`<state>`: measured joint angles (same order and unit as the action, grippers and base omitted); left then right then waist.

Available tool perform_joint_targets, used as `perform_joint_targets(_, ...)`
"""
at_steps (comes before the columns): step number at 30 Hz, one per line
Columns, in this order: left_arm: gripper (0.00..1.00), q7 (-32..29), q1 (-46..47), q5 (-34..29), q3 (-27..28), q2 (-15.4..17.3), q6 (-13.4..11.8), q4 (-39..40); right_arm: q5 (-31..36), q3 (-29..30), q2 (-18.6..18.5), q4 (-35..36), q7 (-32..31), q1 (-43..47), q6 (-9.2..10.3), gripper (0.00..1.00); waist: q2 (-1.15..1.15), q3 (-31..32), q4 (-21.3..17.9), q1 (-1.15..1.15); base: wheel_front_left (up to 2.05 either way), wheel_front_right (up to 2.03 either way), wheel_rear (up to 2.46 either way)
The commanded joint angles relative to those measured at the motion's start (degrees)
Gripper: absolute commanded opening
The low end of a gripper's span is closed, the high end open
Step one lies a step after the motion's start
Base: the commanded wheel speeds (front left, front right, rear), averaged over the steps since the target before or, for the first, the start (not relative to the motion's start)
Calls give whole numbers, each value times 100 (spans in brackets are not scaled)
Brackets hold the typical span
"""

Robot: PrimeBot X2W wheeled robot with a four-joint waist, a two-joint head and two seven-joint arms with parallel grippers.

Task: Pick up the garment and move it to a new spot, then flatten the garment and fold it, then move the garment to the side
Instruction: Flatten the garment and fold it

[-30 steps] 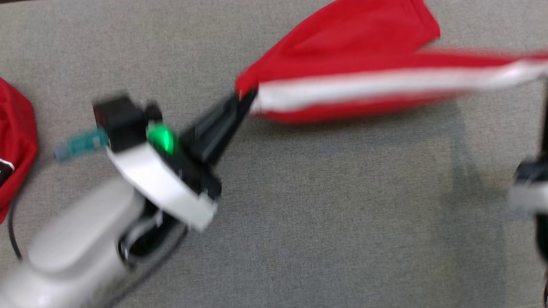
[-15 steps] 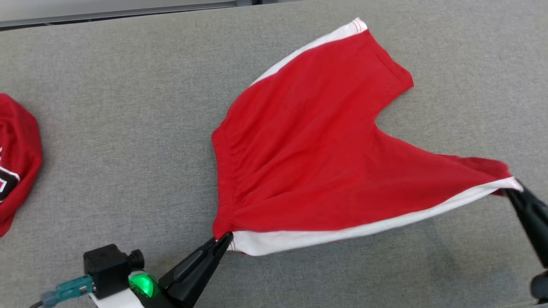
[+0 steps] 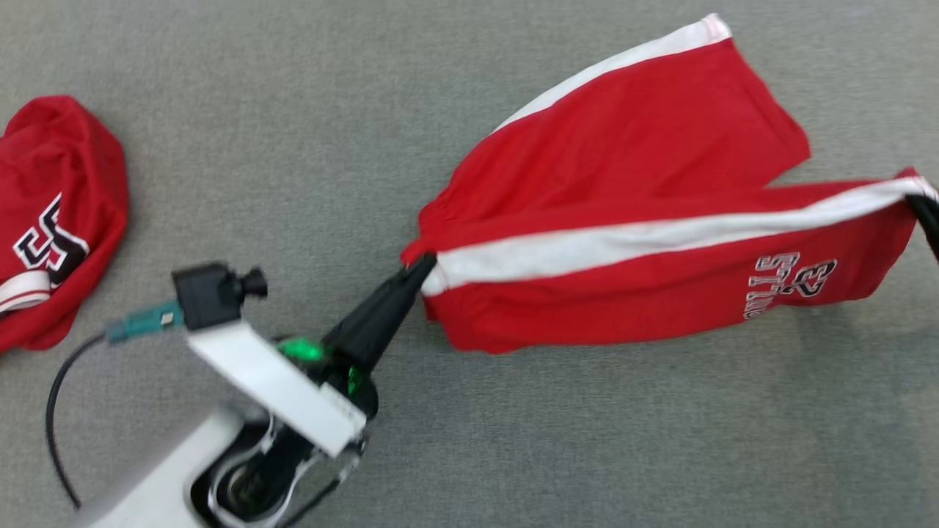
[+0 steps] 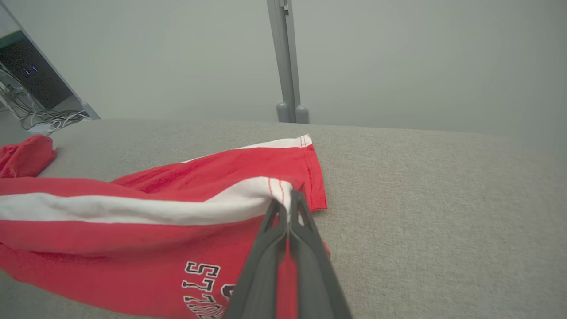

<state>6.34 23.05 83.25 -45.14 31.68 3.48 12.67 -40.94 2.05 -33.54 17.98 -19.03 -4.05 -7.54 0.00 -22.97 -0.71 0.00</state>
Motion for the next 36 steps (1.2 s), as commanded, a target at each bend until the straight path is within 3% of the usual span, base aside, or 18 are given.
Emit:
perform_joint_targets(1, 0, -106, 283, 228, 87, -168, 61, -226, -145, -94, -56, -212, -128, -354, 9, 0, 0, -199, 227, 0, 0, 0, 0)
perform_joint_targets(4, 0, -446, 795, 809, 239, -567, 114, -812, -235, -358, -241, -724, -408, -1176, 9, 0, 0, -374, 394, 0, 0, 0, 0)
perform_joint_targets(10, 0, -879, 1757, 1341, 448, -1196, 215, -1884, -492, -941, -355, -1767, -960, -2756, 7, 0, 0, -693, 649, 0, 0, 0, 0)
perform_joint_targets(16, 0, -984, 2408, 1490, 572, -1704, 284, -2985, -368, -1508, -395, -2815, -1273, -4108, 7, 0, 0, -966, 858, 0, 0, 0, 0)
perform_joint_targets(21, 0, -948, 2613, 1407, 570, -1935, 351, -3526, -305, -1837, -410, -3340, -1111, -4685, 7, 0, 0, -1089, 937, 0, 0, 0, 0)
perform_joint_targets(22, 19, -949, 2625, 1410, 573, -1974, 356, -3597, -303, -1904, -405, -3417, -1049, -4748, 6, 20, 0, -1095, 941, 0, 0, 0, 0)
perform_joint_targets(23, 70, -953, 2625, 1395, 559, -2004, 362, -3651, -275, -1948, -409, -3484, -933, -4810, 7, 81, 0, -1097, 943, 0, 0, 0, 0)
perform_joint_targets(24, 100, -948, 2626, 1371, 547, -2031, 372, -3694, -272, -1963, -393, -3545, -775, -4857, 7, 100, 0, -1091, 944, 0, 0, 0, 0)
perform_joint_targets(29, 100, -601, 2523, 876, 457, -1962, 387, -3539, -350, -2009, -514, -3677, -19, -4689, 7, 100, 0, -933, 930, 0, 0, 0, 0)
perform_joint_targets(32, 100, 252, 2430, -305, 129, -1662, 389, -3504, -394, -1809, -637, -3793, 371, -4309, 7, 100, 0, -735, 917, 0, 0, 0, 0)
perform_joint_targets(36, 100, 853, 2051, -1875, -162, -1555, -128, -3511, -464, -1633, -742, -3901, 575, -3578, 6, 100, 0, -401, 913, 0, 0, 0, 0)
